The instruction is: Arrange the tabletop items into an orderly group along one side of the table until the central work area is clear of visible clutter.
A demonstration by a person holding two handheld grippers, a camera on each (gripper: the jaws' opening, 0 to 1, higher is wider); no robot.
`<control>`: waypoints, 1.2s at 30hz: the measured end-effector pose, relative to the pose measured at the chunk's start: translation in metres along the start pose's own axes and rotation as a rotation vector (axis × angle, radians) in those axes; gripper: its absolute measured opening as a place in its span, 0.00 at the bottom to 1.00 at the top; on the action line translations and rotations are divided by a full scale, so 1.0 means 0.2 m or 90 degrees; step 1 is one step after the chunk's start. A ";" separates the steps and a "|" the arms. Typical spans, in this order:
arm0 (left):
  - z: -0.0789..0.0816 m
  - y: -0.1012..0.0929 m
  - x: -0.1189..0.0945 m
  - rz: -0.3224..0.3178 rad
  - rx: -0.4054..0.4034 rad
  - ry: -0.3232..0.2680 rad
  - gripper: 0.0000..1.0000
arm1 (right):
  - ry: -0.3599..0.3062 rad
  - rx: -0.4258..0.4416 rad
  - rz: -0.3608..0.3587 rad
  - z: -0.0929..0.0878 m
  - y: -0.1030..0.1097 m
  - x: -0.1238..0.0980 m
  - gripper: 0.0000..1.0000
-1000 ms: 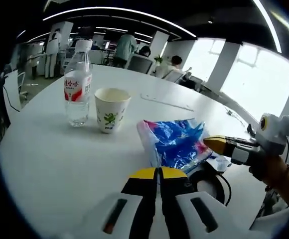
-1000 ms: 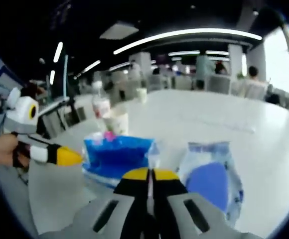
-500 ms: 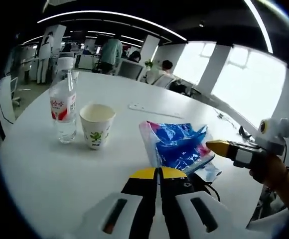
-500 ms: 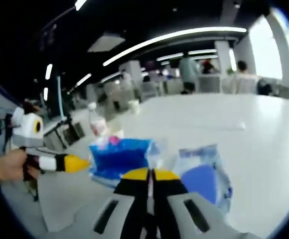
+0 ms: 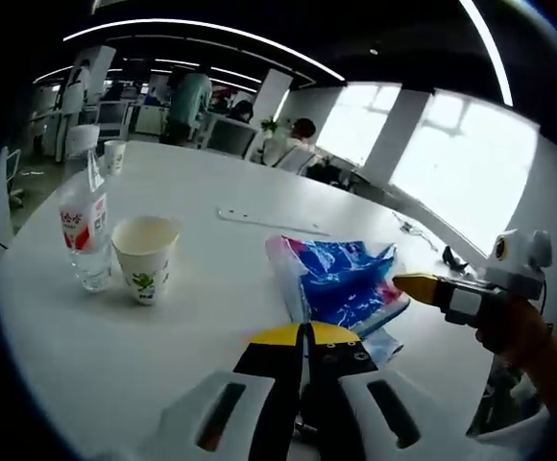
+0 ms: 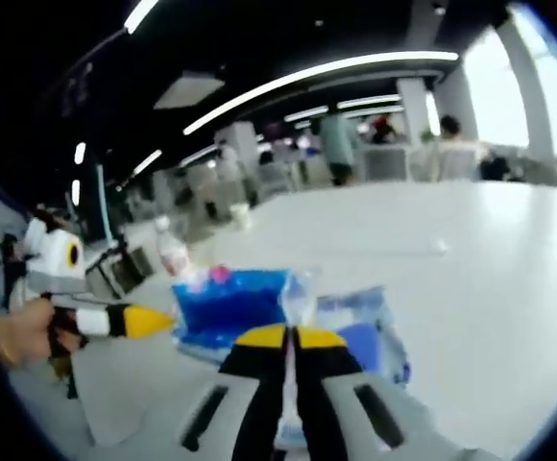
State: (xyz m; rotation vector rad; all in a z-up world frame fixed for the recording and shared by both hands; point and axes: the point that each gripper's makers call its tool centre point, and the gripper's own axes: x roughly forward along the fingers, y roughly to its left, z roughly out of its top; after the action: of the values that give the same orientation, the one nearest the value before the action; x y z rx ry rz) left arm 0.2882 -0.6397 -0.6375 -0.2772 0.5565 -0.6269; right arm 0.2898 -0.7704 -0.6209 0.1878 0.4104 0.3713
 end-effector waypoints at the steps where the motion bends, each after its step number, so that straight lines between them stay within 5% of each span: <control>1: 0.00 -0.01 0.01 -0.002 0.000 0.000 0.01 | -0.002 0.006 -0.002 0.01 -0.01 -0.01 0.00; 16: 0.05 -0.18 0.14 -0.045 0.019 0.003 0.01 | -0.010 0.008 -0.044 0.08 -0.17 -0.09 0.00; 36: -0.03 -0.39 0.40 -0.097 0.065 0.045 0.01 | 0.026 -0.011 -0.135 0.07 -0.49 -0.16 0.00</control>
State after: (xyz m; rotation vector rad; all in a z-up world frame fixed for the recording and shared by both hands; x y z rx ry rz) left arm 0.3023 -0.7504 -0.6428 -0.2035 0.5729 -0.8121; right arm 0.2995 -0.8739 -0.6224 0.1180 0.4633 0.1703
